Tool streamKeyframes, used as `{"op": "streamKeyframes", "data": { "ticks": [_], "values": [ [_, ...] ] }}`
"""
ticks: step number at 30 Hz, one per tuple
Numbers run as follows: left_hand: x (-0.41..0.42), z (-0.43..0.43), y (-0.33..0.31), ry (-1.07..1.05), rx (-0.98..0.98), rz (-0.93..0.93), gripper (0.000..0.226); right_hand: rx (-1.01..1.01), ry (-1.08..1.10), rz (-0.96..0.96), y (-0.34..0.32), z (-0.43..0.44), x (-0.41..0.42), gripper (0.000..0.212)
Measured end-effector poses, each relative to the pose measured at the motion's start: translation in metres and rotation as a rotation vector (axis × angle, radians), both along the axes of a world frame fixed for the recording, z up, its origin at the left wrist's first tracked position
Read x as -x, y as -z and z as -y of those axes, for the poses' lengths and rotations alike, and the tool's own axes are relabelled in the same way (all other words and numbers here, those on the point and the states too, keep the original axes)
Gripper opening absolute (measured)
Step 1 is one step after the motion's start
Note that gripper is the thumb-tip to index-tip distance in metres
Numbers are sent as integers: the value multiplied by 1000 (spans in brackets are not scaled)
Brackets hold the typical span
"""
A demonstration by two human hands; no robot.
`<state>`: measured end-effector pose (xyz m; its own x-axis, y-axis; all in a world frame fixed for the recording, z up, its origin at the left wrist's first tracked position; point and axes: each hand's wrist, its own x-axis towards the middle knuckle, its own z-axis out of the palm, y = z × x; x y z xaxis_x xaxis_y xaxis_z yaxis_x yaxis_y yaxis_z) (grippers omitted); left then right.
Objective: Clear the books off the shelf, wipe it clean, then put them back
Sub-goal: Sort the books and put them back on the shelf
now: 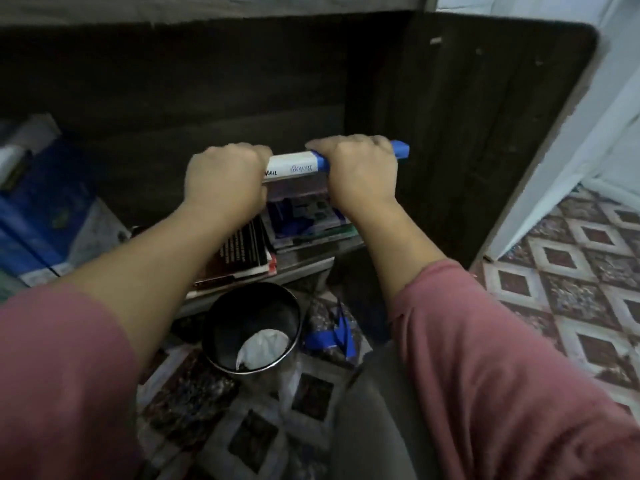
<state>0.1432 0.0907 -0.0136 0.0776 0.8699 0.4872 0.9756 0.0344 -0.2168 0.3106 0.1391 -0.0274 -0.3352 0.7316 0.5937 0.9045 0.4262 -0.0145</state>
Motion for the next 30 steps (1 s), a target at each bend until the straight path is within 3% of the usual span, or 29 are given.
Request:
{"op": "streamKeyframes", "data": {
  "ticks": [4,7,10,14,18,21,25,30],
  "values": [
    [15,-48,44,12,-22,-76,23,-54,-48,-91,52,-49,12,42],
    [12,-68,87,56,20,-106,28,173,-25,2,94,-72,8,44],
    [4,-74,132,13,208,-38,37,397,-31,138,123,-81,1,46],
    [-1,-77,156,40,388,144,84,551,-36,221,133,-88,-8,60],
    [8,-72,142,103,496,238,101,611,14,243,128,-87,-6,66],
    [24,-54,134,27,515,227,99,574,32,270,127,-81,2,62],
    [48,-30,132,1,497,311,76,634,-68,312,123,-78,14,69],
    [50,-26,121,-19,344,246,54,584,-103,277,99,-71,16,47]
  ]
}}
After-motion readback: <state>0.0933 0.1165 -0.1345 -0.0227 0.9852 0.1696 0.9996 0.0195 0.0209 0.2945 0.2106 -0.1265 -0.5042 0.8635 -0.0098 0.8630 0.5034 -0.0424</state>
